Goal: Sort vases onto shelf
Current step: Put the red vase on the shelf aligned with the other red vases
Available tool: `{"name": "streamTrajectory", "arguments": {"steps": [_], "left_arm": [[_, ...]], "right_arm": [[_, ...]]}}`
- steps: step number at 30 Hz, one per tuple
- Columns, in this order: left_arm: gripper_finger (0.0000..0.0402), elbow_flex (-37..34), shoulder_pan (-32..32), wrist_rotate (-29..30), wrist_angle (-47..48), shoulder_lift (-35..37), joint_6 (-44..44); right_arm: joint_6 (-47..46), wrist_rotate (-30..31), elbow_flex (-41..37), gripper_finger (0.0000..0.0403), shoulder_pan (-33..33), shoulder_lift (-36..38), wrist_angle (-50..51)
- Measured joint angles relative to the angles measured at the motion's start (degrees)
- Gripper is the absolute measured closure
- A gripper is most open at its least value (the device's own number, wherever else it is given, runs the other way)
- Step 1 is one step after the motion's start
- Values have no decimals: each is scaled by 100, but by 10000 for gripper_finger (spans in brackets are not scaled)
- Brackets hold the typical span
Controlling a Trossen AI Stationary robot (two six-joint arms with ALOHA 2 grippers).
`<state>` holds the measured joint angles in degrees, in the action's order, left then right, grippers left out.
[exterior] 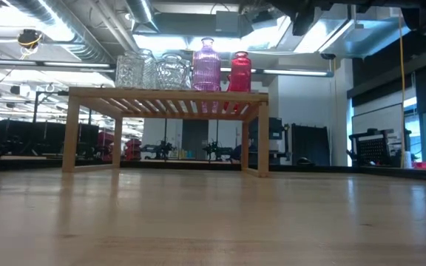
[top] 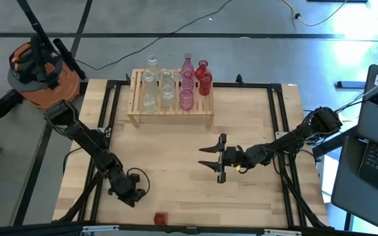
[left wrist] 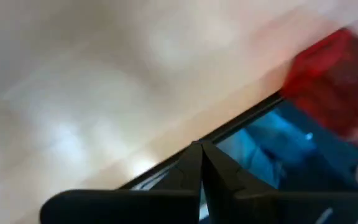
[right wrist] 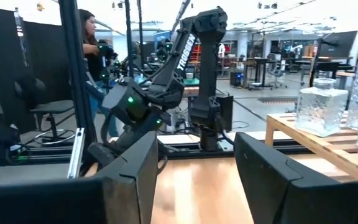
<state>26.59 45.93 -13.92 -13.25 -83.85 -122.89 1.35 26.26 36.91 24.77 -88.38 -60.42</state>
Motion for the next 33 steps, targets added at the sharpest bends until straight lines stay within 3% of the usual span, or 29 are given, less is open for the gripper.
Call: {"name": "streamTrajectory", "arguments": {"steps": [4,9,11,16,21,23,26,29,33], "left_arm": [[401,2,-4,777,-21,4,152],[401,2,-7,2050,-119,7,977],[401,2,-7,1954,-130,15,1197],[401,2,272,934,-602,17,1534],[401,399,864,903,-998,-49,2801],[401,633,1100,968,-943,-189,3502],[401,948,1314,1514,-928,-475,3848],[401,1205,1317,2021,-929,-776,3516],[401,1376,1242,2220,-1244,-1244,2759]], "right_arm": [[-36,7,0,230,-2,1,-91],[-68,-122,0,230,-2,2,-80],[-203,-394,0,230,-4,4,-37],[-653,-1210,0,230,-2,4,402],[-720,-1493,0,230,-2,4,1232],[-743,-1492,0,230,-2,4,1444],[-861,-1489,0,230,-2,4,1447],[-924,-1484,0,230,-2,4,1327],[-1122,-1482,0,230,0,4,1347]]}}
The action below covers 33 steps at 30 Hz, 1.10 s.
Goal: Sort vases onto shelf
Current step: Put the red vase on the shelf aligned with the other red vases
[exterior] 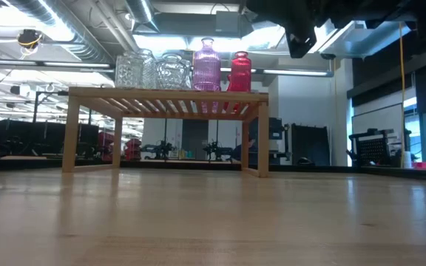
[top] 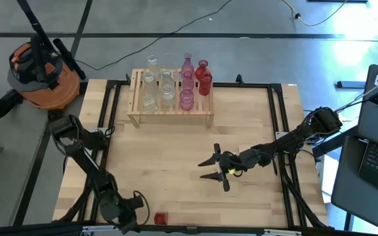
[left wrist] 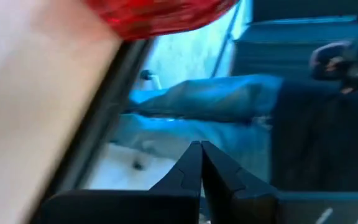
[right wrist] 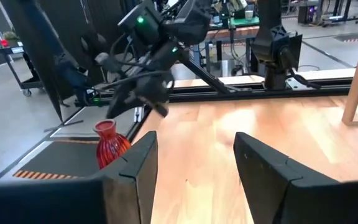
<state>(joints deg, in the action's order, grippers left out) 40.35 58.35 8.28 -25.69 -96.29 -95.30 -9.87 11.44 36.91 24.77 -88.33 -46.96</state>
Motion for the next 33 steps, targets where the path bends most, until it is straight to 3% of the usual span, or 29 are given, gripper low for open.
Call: {"name": "streamTrajectory", "arguments": {"steps": [3,6,11,15,21,28,33], "left_arm": [[401,143,0,113,-737,-410,-165],[401,261,11,587,-1241,-799,-353],[401,351,-25,1589,-1476,-1136,-580],[401,350,-189,1900,-1505,-1324,-562],[401,200,-553,1945,-2036,-1541,12],[401,-528,-1156,2024,-2925,-1514,483],[401,-990,-1902,1406,-3658,-1518,1205]], "right_arm": [[-52,96,0,230,0,0,-1],[-59,95,0,230,0,0,-37],[-237,-69,0,230,0,0,-32],[-378,-76,0,230,0,0,-34],[-518,-78,0,230,0,11,-44],[-318,86,2,230,0,13,407],[21,144,2,230,0,13,1073]]}}
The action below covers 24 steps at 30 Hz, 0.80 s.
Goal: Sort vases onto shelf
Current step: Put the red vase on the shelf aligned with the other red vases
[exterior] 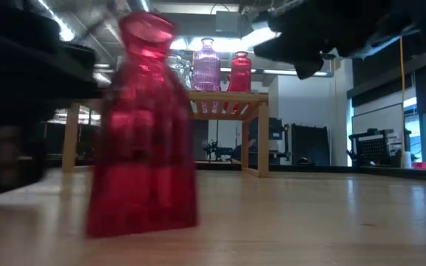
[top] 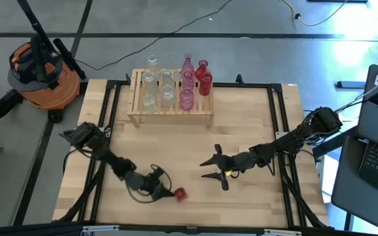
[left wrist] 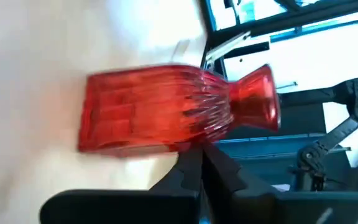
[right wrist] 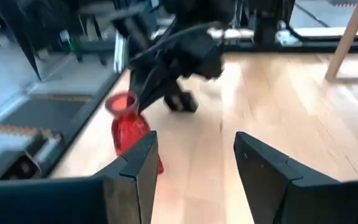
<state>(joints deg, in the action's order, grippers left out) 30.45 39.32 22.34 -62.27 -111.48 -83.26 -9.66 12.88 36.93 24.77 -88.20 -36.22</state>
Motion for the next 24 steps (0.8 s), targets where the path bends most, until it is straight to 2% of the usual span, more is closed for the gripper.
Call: {"name": "streamTrajectory", "arguments": {"steps": [6,11,13,16,21,24], "left_arm": [[401,-65,-933,-1041,-447,-24,725],[401,-71,-1413,-1310,-522,-31,763],[401,-71,-1530,-1441,-528,-31,763],[401,-67,-1622,-1729,-536,-31,760],[401,-67,-1618,-1837,-503,-29,586],[401,-60,-1521,-1586,-341,-15,285]], "right_arm": [[465,-69,0,230,0,-17,532],[498,-509,2,230,0,-151,471],[286,-771,19,230,46,-363,433],[228,-845,302,230,196,-792,429],[391,-591,1000,230,336,-1465,423],[403,-374,1381,227,328,-1792,481]]}}
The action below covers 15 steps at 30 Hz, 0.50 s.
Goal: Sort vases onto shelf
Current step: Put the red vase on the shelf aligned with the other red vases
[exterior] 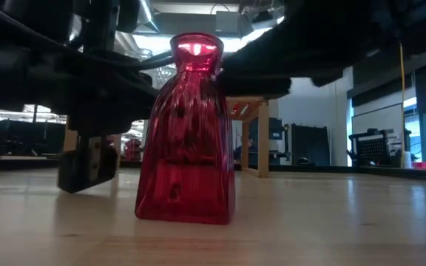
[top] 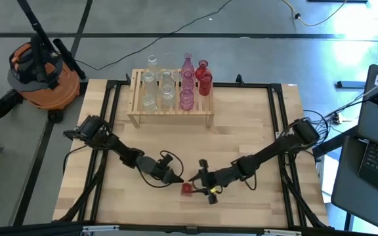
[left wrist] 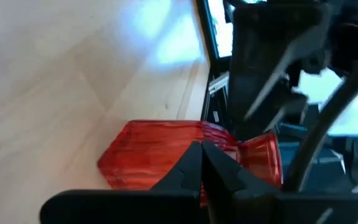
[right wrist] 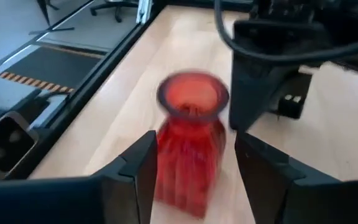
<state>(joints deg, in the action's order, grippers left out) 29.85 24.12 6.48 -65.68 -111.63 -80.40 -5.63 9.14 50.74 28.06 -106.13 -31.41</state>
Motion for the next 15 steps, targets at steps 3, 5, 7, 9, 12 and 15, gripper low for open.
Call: {"name": "streamTrajectory", "arguments": {"steps": [3,5,7,9,12,15], "left_arm": [[401,13,182,455,227,11,-359],[401,15,297,695,340,15,-556],[401,15,365,822,347,15,-597],[401,15,411,869,348,15,-603],[401,18,448,954,347,11,-618],[401,20,451,1000,348,8,-631]], "right_arm": [[-22,163,273,208,6,-240,-20],[-111,175,395,189,6,-341,-3],[-183,175,487,168,11,-404,-26],[-186,177,574,148,24,-465,-19],[-163,357,691,128,46,-574,-15],[-152,670,849,126,43,-744,-25]]}}
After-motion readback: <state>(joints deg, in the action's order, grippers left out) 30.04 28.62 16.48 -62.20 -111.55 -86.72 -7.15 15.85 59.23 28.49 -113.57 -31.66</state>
